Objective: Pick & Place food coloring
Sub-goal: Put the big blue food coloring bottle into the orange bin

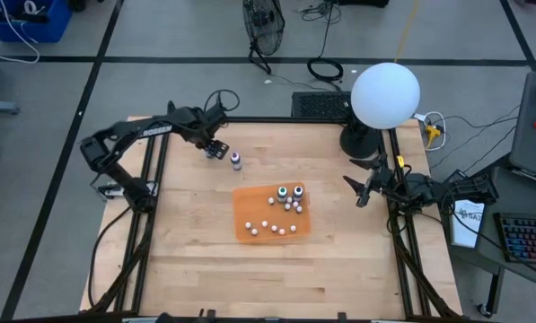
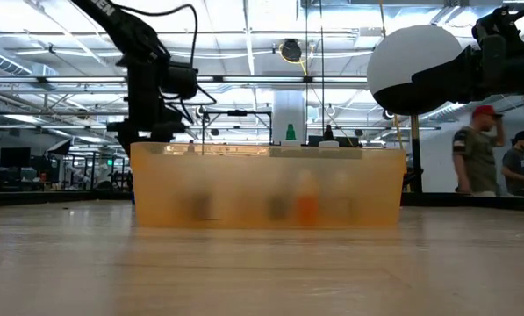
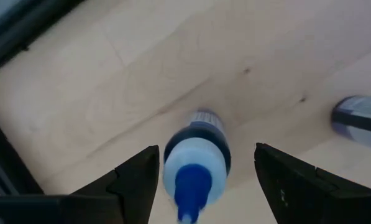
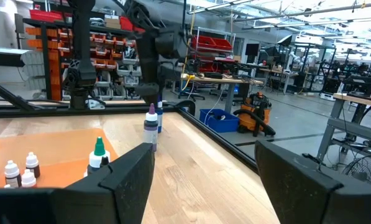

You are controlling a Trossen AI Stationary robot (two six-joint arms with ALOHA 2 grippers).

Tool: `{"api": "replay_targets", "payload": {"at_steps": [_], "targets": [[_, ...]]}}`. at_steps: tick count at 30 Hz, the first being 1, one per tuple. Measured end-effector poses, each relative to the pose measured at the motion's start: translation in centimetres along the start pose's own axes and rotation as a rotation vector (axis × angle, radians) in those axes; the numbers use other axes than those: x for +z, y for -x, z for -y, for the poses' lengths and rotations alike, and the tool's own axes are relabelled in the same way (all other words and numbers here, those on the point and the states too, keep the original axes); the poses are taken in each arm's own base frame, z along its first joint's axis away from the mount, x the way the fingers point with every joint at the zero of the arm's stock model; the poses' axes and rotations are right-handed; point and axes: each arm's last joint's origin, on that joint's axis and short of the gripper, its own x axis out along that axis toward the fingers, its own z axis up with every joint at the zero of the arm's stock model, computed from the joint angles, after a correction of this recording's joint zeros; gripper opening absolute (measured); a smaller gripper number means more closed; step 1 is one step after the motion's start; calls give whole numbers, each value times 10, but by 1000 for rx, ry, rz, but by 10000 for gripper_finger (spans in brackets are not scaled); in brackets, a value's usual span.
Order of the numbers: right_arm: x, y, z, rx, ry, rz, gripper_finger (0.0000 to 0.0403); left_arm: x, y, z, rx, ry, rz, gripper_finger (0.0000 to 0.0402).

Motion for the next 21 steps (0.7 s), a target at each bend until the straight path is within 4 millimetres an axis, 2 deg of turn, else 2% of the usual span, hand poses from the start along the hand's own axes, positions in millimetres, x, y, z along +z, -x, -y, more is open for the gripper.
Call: {"api": "replay_targets", "payload": {"at_steps": [9,17,21], "targets": [[0,0,0,0,7,0,263,1,-10,2,12,-21,-36,232],[0,0,0,-2,12,0,263,0,-10,2,16,-55,-40,145],[0,0,0,-3,-5,1,263,-5,-4,4,10,-75,-57,145]]}}
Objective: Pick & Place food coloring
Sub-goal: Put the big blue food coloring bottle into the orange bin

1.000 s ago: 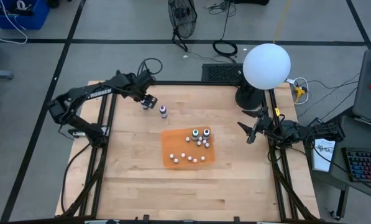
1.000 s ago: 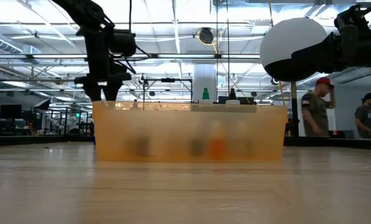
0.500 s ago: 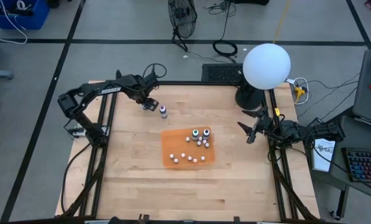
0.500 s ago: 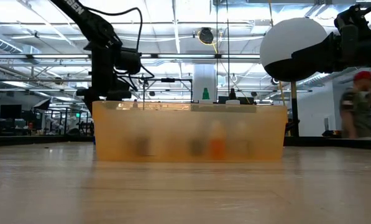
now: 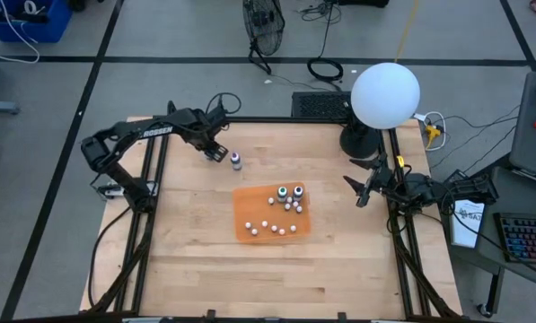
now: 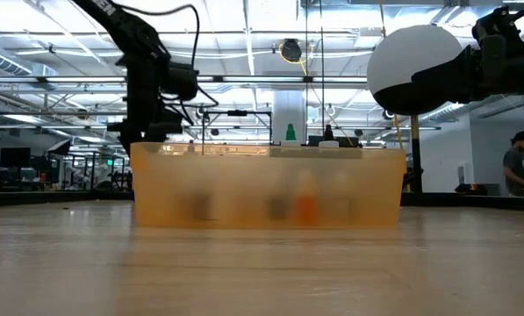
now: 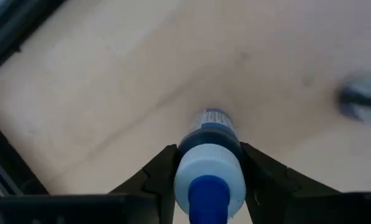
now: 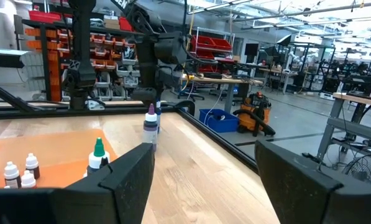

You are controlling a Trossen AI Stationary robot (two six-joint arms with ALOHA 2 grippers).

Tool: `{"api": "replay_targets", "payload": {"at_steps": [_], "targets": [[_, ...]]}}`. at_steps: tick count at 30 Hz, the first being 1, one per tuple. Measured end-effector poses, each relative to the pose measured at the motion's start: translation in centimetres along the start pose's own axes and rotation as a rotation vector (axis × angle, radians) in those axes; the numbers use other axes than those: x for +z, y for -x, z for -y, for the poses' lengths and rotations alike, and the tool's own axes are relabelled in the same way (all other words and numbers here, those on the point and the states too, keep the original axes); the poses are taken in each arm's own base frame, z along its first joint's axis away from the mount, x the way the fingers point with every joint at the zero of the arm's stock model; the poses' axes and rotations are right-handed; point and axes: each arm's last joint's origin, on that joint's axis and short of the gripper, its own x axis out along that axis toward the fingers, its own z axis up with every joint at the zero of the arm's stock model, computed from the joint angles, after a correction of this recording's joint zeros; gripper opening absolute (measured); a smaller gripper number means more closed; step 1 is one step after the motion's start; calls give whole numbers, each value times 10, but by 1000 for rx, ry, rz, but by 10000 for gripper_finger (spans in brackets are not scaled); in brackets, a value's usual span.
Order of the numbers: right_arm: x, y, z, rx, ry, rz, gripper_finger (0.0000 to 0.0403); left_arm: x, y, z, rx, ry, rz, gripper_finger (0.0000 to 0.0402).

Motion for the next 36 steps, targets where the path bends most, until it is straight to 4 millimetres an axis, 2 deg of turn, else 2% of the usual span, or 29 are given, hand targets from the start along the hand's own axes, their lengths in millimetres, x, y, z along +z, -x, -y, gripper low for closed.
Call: {"api": "replay_targets", "payload": {"at_steps": [5,11,18,21,23,25,29,36], "targets": [[0,0,0,0,0,0,263,-19,30,13,-102,-53,18,145],[0,0,0,-1,0,0,263,-51,84,44,-249,-110,80,145],[0,0,0,-1,-2,3,263,-75,154,103,-395,-288,276,145],[0,0,0,-1,-3,3,263,-81,170,130,-396,-398,332,145],[0,0,0,-1,-3,3,263,-83,171,147,-382,-464,339,145],[0,0,0,-1,-3,3,263,-84,162,163,-362,-512,313,145],[1,0,0,-1,-17,4,263,-80,128,186,-260,-537,207,145],[1,0,0,-2,-20,5,263,-69,73,210,-140,-519,52,145]]}}
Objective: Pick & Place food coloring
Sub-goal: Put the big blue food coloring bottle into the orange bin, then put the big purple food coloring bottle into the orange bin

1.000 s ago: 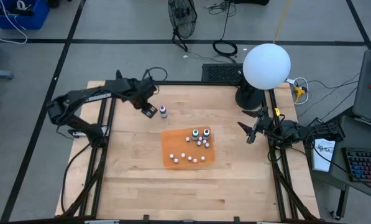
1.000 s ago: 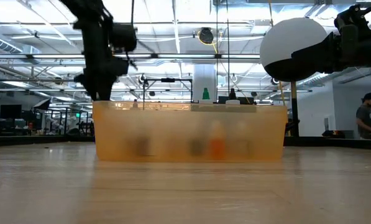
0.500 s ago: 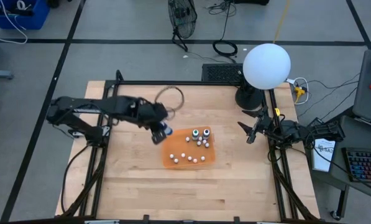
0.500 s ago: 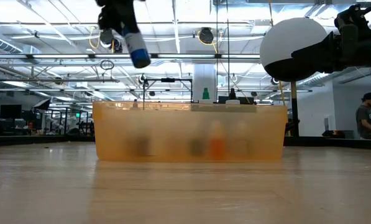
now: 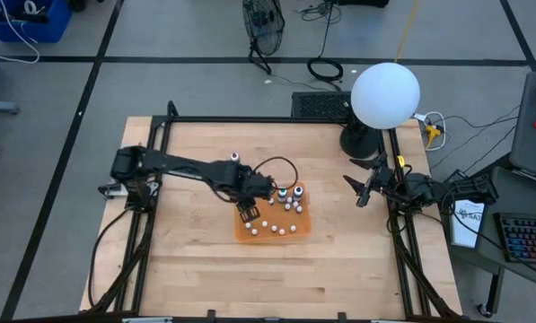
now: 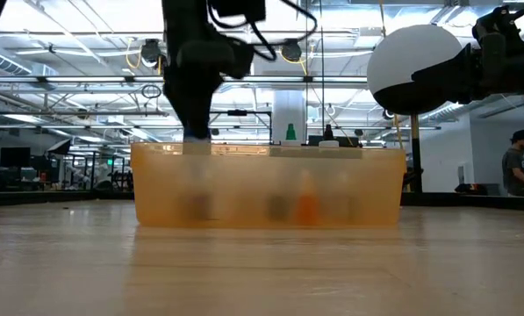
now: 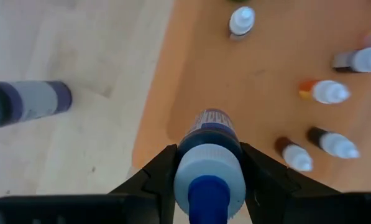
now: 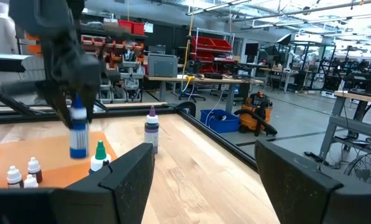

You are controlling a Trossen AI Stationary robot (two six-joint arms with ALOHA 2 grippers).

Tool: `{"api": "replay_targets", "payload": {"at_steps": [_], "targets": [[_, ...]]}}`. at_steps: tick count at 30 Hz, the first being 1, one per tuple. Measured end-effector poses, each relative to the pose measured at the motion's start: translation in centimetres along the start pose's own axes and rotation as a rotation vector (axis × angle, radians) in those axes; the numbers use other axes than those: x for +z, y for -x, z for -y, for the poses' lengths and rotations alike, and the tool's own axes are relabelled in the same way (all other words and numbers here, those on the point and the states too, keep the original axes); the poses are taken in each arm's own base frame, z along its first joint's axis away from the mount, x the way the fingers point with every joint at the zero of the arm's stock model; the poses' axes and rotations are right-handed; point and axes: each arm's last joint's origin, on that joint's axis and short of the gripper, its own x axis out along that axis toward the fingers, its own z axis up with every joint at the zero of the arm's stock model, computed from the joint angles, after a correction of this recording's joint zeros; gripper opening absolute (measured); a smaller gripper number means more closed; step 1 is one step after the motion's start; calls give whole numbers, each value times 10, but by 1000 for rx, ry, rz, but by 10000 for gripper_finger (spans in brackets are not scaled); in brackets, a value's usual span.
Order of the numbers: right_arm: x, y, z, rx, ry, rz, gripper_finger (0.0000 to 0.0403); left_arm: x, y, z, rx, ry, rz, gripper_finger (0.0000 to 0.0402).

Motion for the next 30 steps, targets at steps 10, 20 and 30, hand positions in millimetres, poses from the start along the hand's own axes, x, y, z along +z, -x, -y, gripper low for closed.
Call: {"api": "replay_targets", "payload": {"at_steps": [10,20,30], "targets": [[0,0,0,0,0,-1,263,6,-39,9,26,-14,-105,145],[-1,0,0,0,3,-6,263,3,-10,4,-18,37,-21,262],[-1,0,0,1,4,-6,263,-9,68,-46,105,154,260,306]]}}
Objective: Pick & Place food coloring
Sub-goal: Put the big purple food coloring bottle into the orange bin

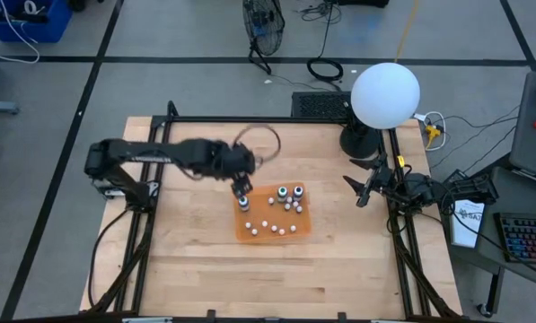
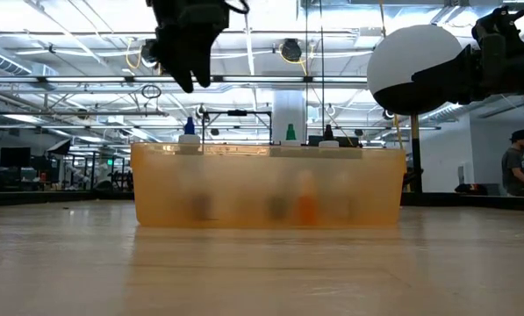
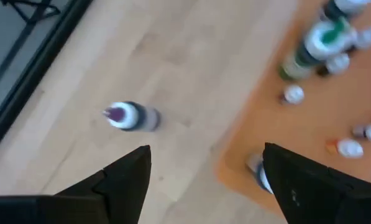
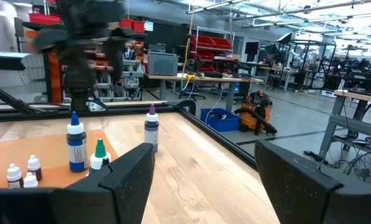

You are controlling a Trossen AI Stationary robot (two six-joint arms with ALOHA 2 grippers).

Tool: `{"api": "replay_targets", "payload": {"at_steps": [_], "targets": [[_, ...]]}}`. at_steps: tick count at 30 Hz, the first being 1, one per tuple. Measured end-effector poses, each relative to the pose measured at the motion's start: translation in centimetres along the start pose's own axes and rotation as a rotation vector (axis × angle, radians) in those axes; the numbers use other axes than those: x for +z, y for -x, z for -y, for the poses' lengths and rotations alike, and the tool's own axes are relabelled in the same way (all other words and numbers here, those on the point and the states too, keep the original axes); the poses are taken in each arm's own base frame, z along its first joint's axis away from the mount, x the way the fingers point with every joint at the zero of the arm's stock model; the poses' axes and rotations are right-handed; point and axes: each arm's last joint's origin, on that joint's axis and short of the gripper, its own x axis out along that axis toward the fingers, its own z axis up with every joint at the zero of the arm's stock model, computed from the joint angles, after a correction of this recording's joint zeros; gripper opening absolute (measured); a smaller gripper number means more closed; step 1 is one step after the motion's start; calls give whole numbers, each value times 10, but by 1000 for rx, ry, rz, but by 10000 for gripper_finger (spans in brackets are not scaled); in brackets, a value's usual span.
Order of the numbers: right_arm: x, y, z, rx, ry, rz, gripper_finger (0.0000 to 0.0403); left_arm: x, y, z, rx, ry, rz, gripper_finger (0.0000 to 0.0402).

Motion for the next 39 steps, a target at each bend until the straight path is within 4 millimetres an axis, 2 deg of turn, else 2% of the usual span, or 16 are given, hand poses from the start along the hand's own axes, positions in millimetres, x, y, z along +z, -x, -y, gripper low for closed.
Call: {"api": "replay_targets", "payload": {"at_steps": [4,8,11,14,19,28,34,39], "targets": [[0,0,0,1,0,0,263,11,-2,-38,-17,83,-39,295],[0,0,0,2,0,1,263,22,-18,-72,10,137,-91,284],[0,0,0,2,0,0,263,28,-32,-90,5,163,-126,278],[0,0,0,2,0,0,263,32,-48,-98,13,164,-153,275],[0,0,0,1,1,-1,263,35,-78,-100,-28,119,-240,282],[-1,0,0,0,-2,7,263,33,-124,-92,-21,76,-366,274],[-1,0,0,0,-2,7,263,30,-143,-89,-4,66,-420,274],[-1,0,0,0,0,6,263,29,-147,-89,7,56,-433,245]]}}
